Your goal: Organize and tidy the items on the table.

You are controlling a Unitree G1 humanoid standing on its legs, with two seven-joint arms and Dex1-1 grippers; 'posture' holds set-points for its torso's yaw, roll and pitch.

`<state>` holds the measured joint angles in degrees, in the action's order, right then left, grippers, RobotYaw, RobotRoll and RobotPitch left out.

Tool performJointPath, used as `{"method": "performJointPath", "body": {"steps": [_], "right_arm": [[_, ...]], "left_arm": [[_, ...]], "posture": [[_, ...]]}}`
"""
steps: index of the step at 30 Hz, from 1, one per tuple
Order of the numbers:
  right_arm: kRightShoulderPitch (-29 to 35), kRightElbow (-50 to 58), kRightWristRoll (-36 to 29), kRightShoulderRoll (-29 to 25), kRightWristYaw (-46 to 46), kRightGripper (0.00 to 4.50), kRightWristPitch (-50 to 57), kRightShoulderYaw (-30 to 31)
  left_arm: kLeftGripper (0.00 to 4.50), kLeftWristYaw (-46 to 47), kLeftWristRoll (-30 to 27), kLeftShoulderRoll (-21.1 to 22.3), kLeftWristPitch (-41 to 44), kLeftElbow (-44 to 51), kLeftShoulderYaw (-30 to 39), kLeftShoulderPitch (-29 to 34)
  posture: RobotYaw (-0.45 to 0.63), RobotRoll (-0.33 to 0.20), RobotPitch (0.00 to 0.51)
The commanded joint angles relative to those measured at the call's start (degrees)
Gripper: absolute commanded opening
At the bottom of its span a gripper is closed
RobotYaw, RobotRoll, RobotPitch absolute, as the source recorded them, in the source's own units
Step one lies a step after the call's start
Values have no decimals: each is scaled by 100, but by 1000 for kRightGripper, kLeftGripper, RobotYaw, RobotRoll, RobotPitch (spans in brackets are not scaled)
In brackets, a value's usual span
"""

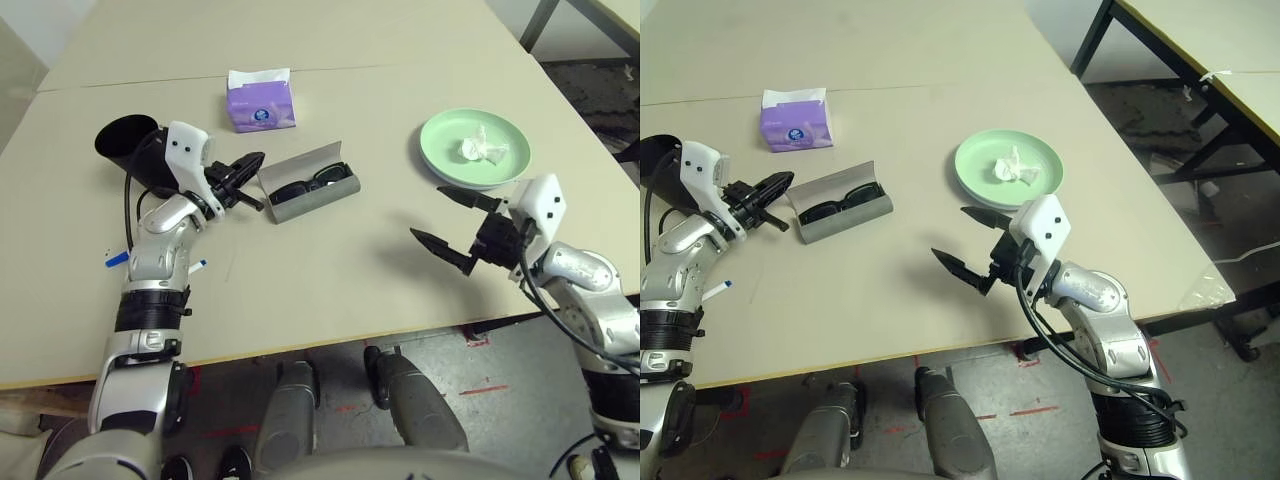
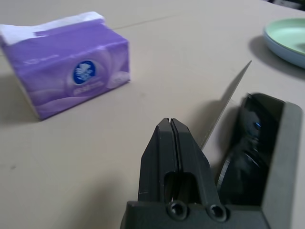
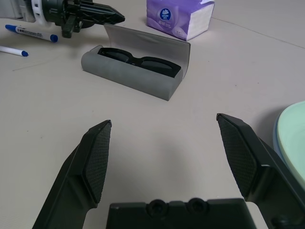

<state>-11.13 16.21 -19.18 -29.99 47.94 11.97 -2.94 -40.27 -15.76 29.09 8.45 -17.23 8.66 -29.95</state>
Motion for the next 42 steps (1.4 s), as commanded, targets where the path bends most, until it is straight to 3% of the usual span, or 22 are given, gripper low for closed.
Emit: {"method": "performJointPath", "body": {"steps": [1, 42], "right_arm": [[40, 7, -32, -44, -33, 4500, 45, 46], [-93, -414, -123, -62, 185, 4500, -98, 167]], "left_arm": [[45, -194, 38, 65, 168, 62, -172, 205], [45, -1656, -85, 885, 717, 1229, -586, 1260]], "posture": [[-219, 0, 227], [-205, 0, 227]]}}
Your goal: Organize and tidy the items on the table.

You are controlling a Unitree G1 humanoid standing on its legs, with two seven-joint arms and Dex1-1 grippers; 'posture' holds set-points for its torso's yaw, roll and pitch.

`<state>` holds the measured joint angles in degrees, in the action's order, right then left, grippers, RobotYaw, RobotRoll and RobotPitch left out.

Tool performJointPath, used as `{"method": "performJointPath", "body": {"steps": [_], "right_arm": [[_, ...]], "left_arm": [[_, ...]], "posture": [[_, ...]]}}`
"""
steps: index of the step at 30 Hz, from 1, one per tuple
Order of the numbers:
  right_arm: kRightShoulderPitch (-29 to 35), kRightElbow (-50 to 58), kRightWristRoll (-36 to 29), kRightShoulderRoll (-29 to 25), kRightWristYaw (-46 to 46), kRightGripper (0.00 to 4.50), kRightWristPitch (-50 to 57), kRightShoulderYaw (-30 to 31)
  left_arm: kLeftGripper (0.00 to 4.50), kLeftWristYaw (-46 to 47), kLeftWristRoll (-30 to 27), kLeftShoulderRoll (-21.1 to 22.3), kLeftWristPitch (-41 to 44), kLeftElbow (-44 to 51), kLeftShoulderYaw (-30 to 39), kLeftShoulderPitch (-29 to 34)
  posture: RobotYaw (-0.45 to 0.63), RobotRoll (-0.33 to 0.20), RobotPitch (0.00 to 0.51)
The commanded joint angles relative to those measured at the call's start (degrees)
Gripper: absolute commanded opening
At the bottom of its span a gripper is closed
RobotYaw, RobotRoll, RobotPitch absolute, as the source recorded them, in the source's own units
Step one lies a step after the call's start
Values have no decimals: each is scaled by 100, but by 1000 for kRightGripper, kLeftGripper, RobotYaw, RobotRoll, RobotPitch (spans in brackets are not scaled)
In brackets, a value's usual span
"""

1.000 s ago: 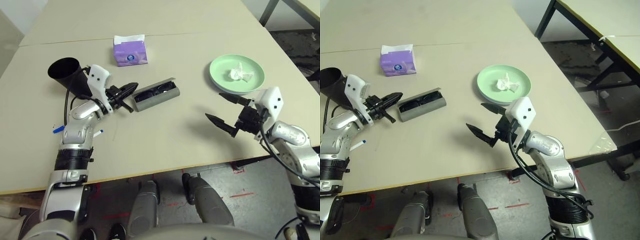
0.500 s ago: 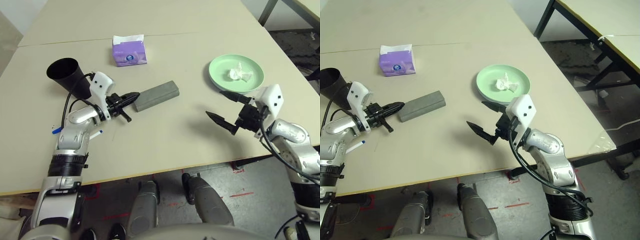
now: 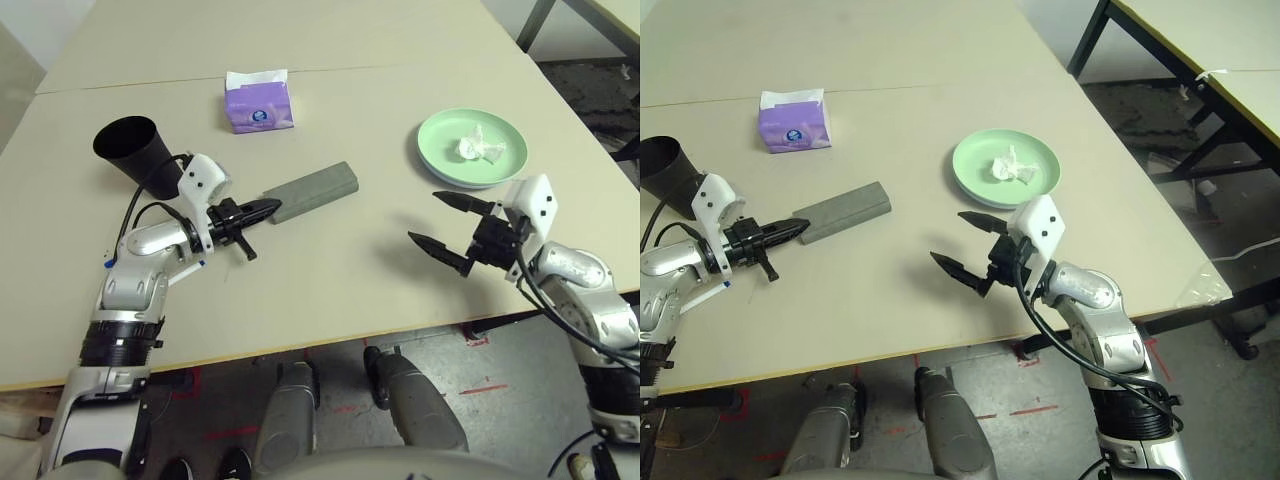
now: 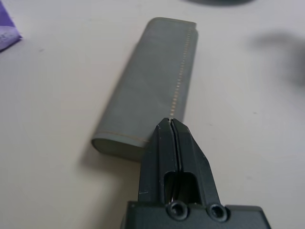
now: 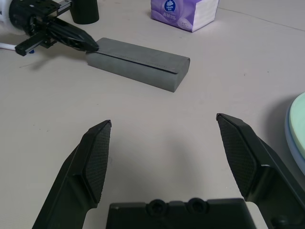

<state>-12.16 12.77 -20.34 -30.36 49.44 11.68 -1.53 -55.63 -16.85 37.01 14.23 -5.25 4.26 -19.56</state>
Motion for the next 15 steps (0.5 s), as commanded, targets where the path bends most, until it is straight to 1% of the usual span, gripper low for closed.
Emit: {"method": "performJointPath", "body": {"steps": [1, 4, 7, 13, 15], "right_arm": [[-5, -89, 1, -19, 34, 4500, -79, 33], [-45, -151, 6, -8, 46, 4500, -115, 44], [-54, -228, -1, -30, 166, 4500, -186, 99], [-49, -376, 57, -121, 622, 4500, -508, 300], [-101, -473, 65, -157, 840, 4500, -676, 390]], "left_arm": [[45, -139, 7, 126, 157, 55, -127, 244], [45, -219, -69, 281, 254, 176, -85, 356], [45, -419, -174, 557, 381, 367, -14, 528], [45, -807, -458, 1174, 664, 549, 276, 646], [45, -1018, -645, 1487, 855, 652, 470, 670]], "posture": [[-203, 0, 226], [-199, 0, 225], [-195, 0, 224], [-178, 0, 226], [-166, 0, 226]]}}
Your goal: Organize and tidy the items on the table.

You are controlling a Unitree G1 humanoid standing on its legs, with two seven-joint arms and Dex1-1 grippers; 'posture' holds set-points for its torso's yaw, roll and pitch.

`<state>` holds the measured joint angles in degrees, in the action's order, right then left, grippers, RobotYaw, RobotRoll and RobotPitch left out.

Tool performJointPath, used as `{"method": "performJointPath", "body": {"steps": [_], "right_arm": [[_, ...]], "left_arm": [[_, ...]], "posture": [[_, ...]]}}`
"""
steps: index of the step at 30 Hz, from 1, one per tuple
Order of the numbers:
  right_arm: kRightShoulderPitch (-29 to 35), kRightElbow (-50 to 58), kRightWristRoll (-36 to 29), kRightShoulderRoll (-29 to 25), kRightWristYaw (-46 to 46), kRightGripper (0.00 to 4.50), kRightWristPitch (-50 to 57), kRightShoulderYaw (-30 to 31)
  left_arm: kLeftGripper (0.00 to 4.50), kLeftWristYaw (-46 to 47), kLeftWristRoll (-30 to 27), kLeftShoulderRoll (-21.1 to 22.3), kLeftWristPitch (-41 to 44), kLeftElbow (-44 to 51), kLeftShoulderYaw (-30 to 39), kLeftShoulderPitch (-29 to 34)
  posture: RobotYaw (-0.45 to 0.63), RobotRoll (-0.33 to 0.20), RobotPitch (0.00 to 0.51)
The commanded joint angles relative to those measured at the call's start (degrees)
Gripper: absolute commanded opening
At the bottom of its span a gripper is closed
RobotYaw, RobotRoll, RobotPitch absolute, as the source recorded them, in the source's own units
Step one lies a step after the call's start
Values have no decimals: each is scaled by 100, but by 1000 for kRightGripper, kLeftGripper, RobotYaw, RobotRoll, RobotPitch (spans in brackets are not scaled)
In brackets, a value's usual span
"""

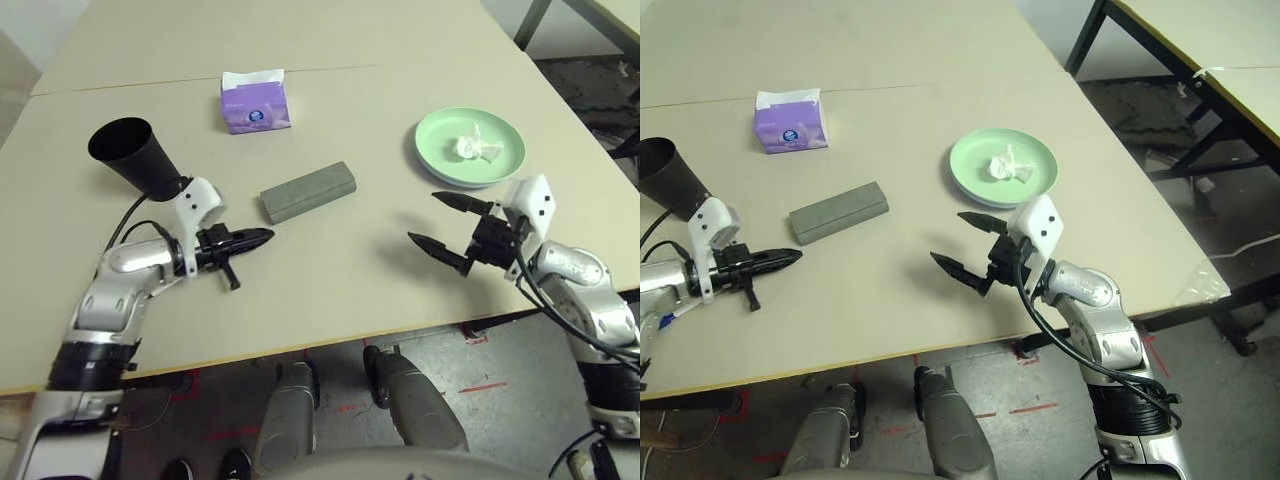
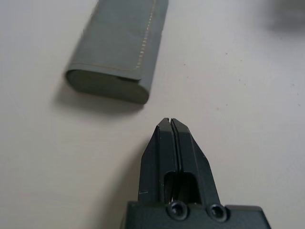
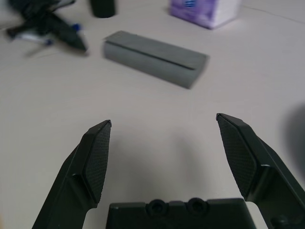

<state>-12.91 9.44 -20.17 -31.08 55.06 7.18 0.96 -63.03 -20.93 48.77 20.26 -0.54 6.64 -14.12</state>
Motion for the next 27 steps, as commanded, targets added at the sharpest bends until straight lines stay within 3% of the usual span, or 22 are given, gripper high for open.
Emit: {"method": "performJointPath", "body": {"steps": [1, 2, 5, 9, 16, 18, 21, 27], "right_arm": [[-55, -187, 38, -93, 396, 4500, -305, 189], [-78, -226, 34, -95, 501, 4500, -379, 233], [-145, -273, -5, -58, 805, 4500, -593, 383], [-252, -391, -2, 24, 1276, 4500, -867, 740], [-640, -641, -25, 440, 1653, 4500, -1045, 1197], [-777, -792, 7, 606, 1693, 4500, -1116, 1293], [-908, -1007, 60, 780, 1715, 4500, -1212, 1359], [-987, -1163, 82, 946, 1725, 4500, -1286, 1459]], "left_arm": [[45, -375, -353, 469, 393, 266, 332, 130], [45, -464, -450, 608, 512, 356, 402, 135], [639, -711, -657, 1016, 818, 626, 523, 162], [2004, -1226, -906, 1814, 1309, 1043, 684, 328], [4426, -2115, -845, 3490, 1892, 1399, 1057, 730], [4467, -2489, -589, 4075, 2184, 1503, 1317, 1036], [4467, -2886, -225, 4395, 2606, 1793, 1877, 1550], [4467, -2901, 821, 3856, 2710, 2384, 2900, 2731]], "posture": [[-159, 0, 226], [-155, 0, 225], [-134, 0, 225], [-107, 0, 225], [-51, 0, 238], [-31, 0, 244], [-8, 0, 250], [21, 0, 252]]}}
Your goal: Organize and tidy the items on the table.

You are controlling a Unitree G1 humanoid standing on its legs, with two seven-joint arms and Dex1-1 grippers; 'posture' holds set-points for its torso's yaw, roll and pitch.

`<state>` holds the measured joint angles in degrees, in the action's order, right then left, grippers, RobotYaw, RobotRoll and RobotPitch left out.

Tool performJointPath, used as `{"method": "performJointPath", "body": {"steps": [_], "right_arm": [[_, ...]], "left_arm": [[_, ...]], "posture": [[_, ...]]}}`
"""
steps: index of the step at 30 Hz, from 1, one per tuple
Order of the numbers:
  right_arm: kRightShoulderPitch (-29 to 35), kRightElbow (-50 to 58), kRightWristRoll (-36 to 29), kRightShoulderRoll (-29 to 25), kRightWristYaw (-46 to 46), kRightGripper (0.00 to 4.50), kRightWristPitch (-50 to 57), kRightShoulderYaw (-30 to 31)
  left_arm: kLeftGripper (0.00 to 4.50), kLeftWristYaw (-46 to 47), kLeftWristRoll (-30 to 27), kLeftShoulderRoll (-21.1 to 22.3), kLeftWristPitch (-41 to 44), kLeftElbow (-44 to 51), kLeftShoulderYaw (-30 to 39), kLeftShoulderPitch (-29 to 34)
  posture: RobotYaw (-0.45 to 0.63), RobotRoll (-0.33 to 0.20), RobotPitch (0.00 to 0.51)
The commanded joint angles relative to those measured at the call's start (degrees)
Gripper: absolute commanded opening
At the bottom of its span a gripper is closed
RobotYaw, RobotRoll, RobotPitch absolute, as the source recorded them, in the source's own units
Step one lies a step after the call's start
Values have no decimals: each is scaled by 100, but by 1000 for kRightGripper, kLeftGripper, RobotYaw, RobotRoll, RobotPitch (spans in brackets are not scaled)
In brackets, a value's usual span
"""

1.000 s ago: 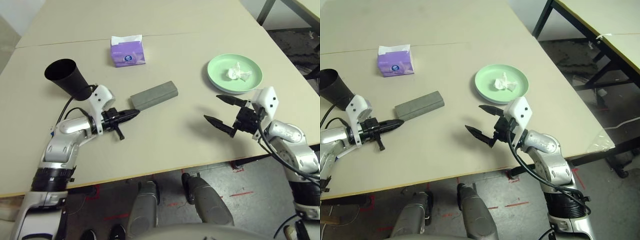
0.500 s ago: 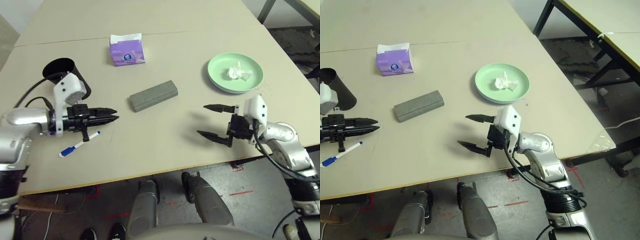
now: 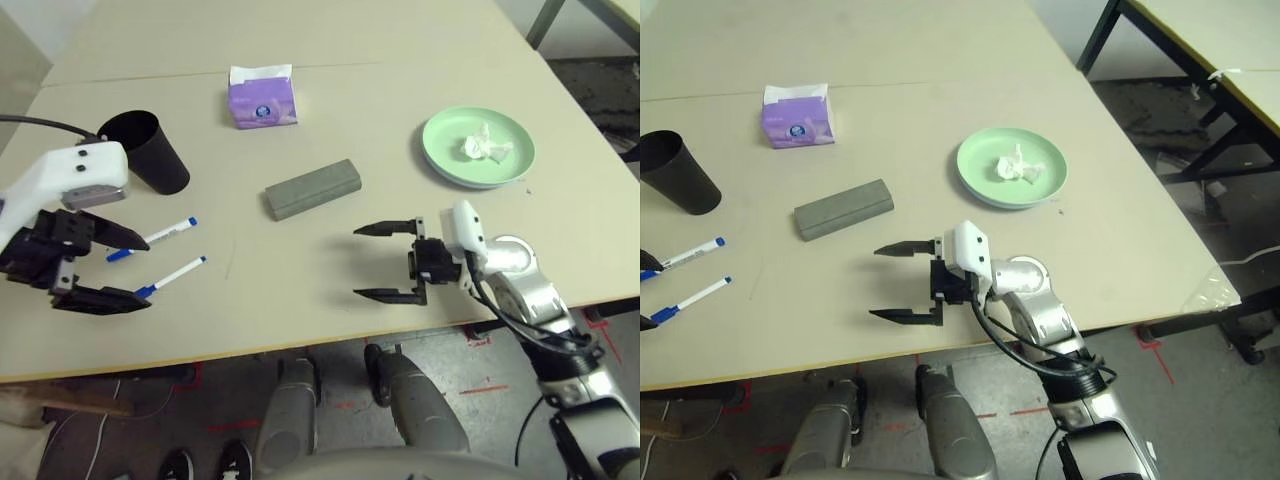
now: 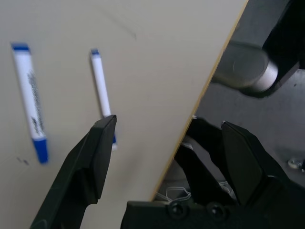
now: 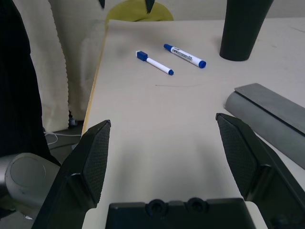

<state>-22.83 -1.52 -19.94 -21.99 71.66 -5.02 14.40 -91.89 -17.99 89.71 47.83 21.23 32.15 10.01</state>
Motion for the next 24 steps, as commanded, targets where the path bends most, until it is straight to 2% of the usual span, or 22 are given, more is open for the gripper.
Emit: {"method": "performJointPath", "body": {"steps": [1, 6, 14, 18, 24], "right_arm": [[3, -39, 41, 51, 52, 4500, -20, 123], [20, 160, 2, 93, -9, 4500, 137, 174], [68, 416, -32, 30, -54, 4500, 369, 162], [49, 511, -60, 13, -71, 4500, 474, 146], [46, 636, -68, 0, -104, 4500, 580, 146]], "left_arm": [[4467, 144, 652, -374, -84, 272, 372, 423], [4467, 643, 1063, -884, -333, 469, 314, 793], [4467, 886, 1264, -1077, -771, 277, 206, 959], [4467, 1136, 1192, -1154, -890, 157, -35, 818], [4467, 1525, 1029, -1206, -996, -142, -622, 274]], "posture": [[23, 0, 252], [25, 0, 251], [24, 0, 254], [18, 0, 257], [5, 0, 258]]}}
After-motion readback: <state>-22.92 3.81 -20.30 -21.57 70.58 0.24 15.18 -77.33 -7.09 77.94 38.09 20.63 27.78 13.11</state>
